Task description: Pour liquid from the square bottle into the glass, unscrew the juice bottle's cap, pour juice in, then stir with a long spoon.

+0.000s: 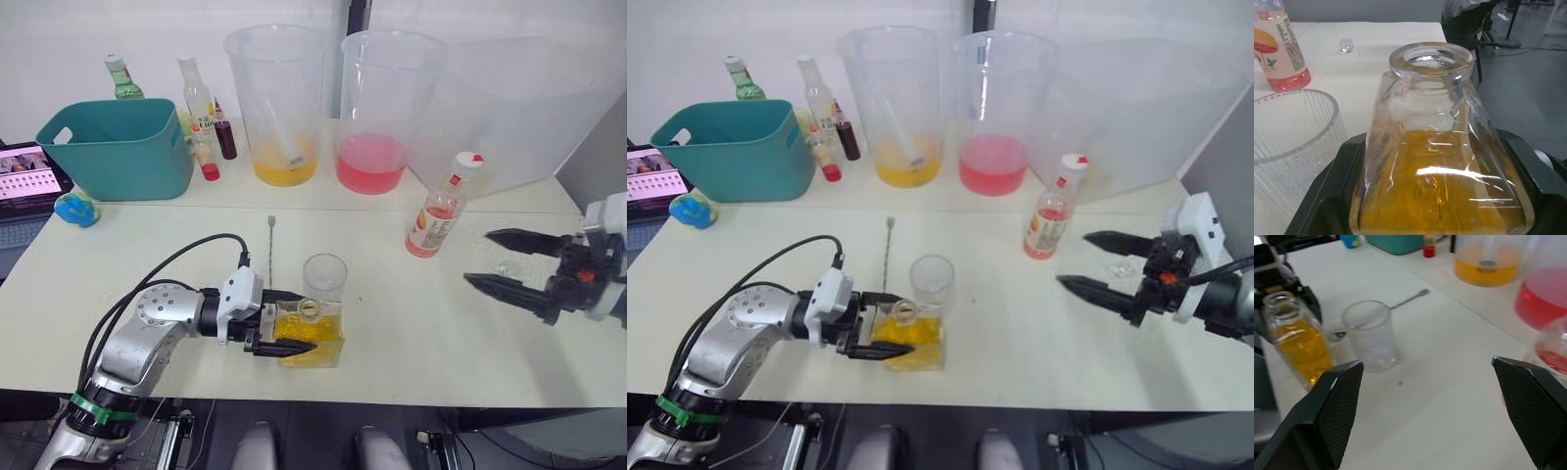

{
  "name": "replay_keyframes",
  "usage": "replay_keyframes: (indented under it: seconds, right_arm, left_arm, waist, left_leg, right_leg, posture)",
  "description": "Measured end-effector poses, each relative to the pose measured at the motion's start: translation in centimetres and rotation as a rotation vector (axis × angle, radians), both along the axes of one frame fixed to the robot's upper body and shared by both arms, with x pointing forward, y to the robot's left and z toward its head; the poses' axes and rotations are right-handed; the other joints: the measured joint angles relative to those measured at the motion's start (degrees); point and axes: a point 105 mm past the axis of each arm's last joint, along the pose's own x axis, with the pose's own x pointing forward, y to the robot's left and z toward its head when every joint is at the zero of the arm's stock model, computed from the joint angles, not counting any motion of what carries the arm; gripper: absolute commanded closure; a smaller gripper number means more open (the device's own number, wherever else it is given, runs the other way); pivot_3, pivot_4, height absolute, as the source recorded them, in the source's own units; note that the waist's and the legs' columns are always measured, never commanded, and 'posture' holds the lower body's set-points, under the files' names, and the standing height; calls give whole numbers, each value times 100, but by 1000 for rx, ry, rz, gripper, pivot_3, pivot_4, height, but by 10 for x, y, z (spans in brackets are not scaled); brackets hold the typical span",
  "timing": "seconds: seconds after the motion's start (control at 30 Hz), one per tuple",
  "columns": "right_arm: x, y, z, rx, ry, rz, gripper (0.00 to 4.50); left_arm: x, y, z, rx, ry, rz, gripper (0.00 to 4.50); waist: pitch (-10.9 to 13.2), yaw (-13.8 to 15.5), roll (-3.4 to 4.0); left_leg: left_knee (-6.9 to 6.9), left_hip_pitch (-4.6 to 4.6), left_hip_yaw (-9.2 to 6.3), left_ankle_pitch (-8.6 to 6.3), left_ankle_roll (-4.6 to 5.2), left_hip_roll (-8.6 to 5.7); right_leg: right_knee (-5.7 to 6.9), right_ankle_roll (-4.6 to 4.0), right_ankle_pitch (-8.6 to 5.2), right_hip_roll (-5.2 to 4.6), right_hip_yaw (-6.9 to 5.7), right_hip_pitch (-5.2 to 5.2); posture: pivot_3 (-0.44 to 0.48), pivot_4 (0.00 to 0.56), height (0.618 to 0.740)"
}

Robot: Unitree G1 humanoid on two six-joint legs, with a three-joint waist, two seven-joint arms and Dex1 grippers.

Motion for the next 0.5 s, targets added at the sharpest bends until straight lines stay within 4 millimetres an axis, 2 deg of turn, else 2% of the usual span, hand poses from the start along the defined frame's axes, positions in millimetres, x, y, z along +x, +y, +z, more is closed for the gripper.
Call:
replay_keyframes:
  seconds: [0.1,0.2,0.27,0.4,0.5]
  right_arm:
    - [-2,14,-6,21,66,83,56]
    - [-2,27,-21,31,154,169,56]
    - [1,34,-21,50,158,204,56]
    - [9,38,-19,49,148,238,56]
    - [12,42,-25,59,171,270,56]
  left_arm:
    - [-5,5,0,-18,41,50,1705]
    - [-13,12,0,-37,82,113,1705]
    - [-17,19,2,-36,115,156,1705]
    - [-17,42,8,-34,163,280,1705]
    - [-9,66,20,-24,144,408,1705]
  waist:
    - [8,-16,-14]
    - [16,-27,-27]
    - [19,-31,-29]
    - [26,2,-41]
    - [36,21,-57]
  left_leg:
    - [0,-1,1,0,0,2]
    - [0,-7,-1,0,0,6]
    - [0,-14,-1,0,0,6]
    - [0,-21,-1,0,0,6]
    - [7,-47,-1,1,-2,6]
  right_leg:
    - [-2,0,0,0,1,-1]
    - [0,0,0,1,-2,-10]
    - [0,0,0,1,-2,-16]
    - [1,0,0,0,-6,-26]
    - [7,0,0,-1,-6,-53]
  posture:
    - [0,150,728]
    - [0,150,728]
    - [0,150,728]
    - [0,150,728]
    - [0,150,728]
